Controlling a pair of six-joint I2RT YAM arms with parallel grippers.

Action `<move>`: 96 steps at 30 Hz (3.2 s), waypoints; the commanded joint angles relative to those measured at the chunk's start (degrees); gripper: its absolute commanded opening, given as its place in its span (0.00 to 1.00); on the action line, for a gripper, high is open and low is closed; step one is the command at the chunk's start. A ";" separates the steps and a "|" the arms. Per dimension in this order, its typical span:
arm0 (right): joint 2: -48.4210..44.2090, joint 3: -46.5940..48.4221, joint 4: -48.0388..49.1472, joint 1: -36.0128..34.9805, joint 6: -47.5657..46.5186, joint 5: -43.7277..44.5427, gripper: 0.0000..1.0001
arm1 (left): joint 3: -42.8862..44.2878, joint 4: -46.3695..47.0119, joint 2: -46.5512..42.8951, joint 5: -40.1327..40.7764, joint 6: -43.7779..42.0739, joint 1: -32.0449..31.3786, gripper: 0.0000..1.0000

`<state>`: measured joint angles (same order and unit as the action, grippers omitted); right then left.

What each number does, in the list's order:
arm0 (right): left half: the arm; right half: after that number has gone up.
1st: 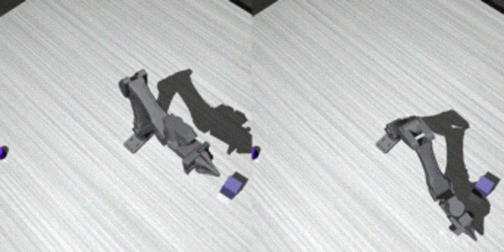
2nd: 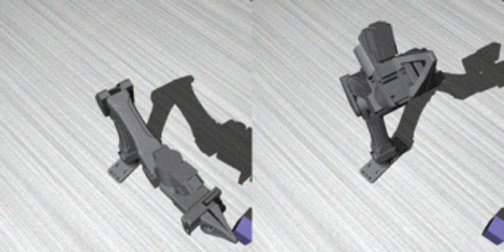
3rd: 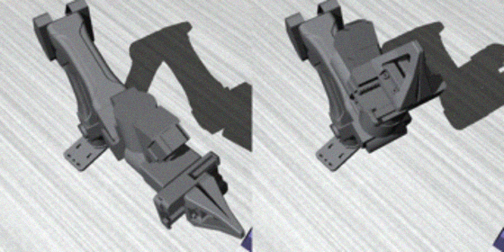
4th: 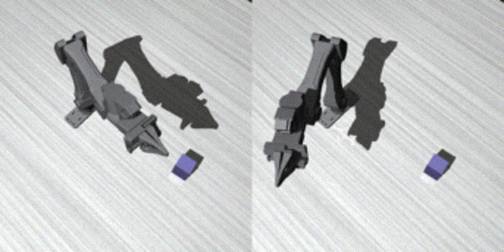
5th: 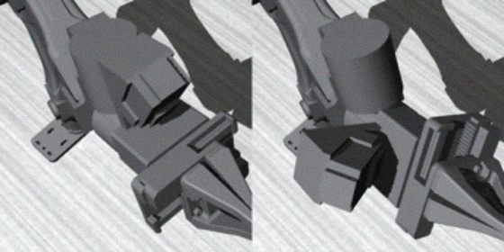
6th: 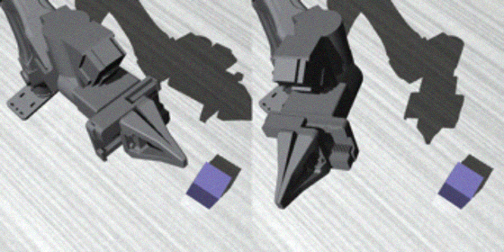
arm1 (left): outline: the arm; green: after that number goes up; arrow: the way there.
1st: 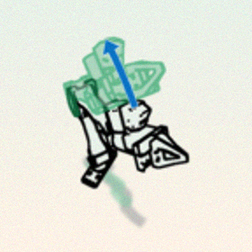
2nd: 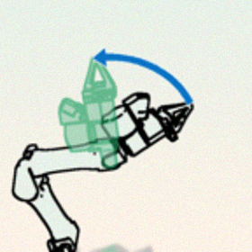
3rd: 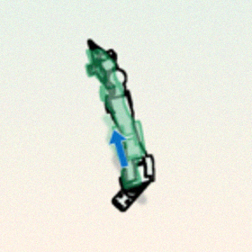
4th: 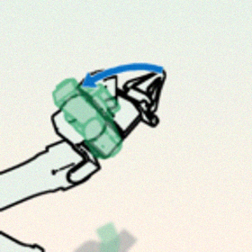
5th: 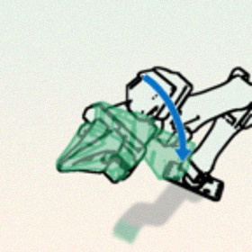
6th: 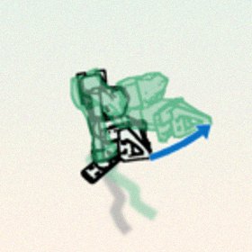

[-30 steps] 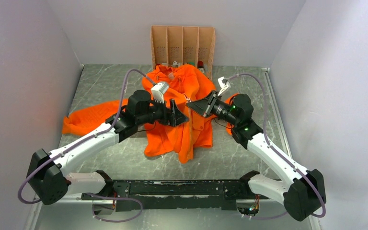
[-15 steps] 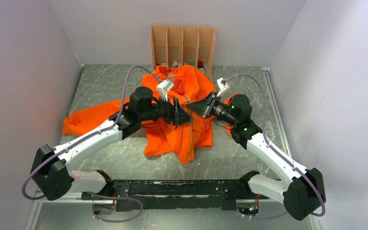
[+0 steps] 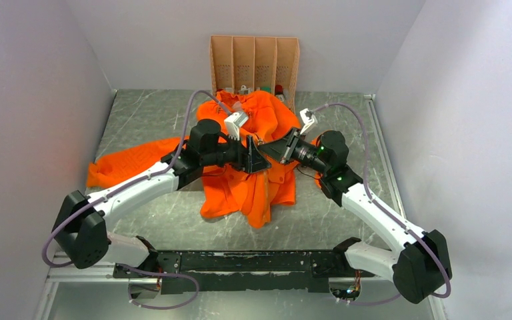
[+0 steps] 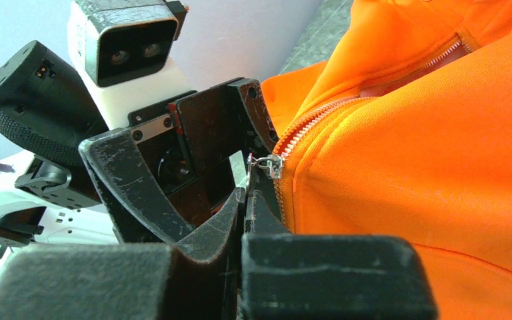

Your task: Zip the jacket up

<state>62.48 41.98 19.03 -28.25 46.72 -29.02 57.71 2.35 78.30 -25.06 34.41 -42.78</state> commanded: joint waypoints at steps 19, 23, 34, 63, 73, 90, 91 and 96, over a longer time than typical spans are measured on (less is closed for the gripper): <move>4.13 3.15 5.87 -0.93 0.48 1.09 0.00 | -5.00 4.71 -1.36 -4.29 1.27 -0.14 0.08; 6.95 6.01 7.55 -0.86 0.05 1.55 0.00 | -8.47 4.44 -3.67 -4.01 2.16 -2.23 0.08; 18.68 14.39 12.76 -0.93 0.23 2.43 0.00 | -21.80 8.18 -8.81 -1.56 9.16 -6.57 0.08; 33.72 57.57 4.89 3.26 -12.67 12.74 0.00 | -28.80 4.73 -16.73 1.50 12.03 -9.51 0.08; 28.88 55.21 4.91 3.42 -14.10 13.02 0.00 | -24.51 -1.49 -16.12 7.35 9.67 -9.34 0.08; 27.81 75.18 -7.94 4.22 -19.51 8.83 0.00 | 8.17 -22.20 -7.97 8.48 -2.20 18.56 0.08; 28.68 78.51 -8.84 4.22 -19.40 8.82 0.00 | 10.82 -23.10 -7.40 8.23 -2.88 19.41 0.08; 34.39 94.79 -13.18 4.23 -17.50 8.83 0.00 | 27.05 -32.03 -4.48 12.96 -6.81 25.61 0.08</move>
<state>95.50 125.01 0.75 -24.80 28.40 -21.30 74.26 -20.53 72.79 -15.03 31.94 -22.15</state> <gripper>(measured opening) 0.010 0.099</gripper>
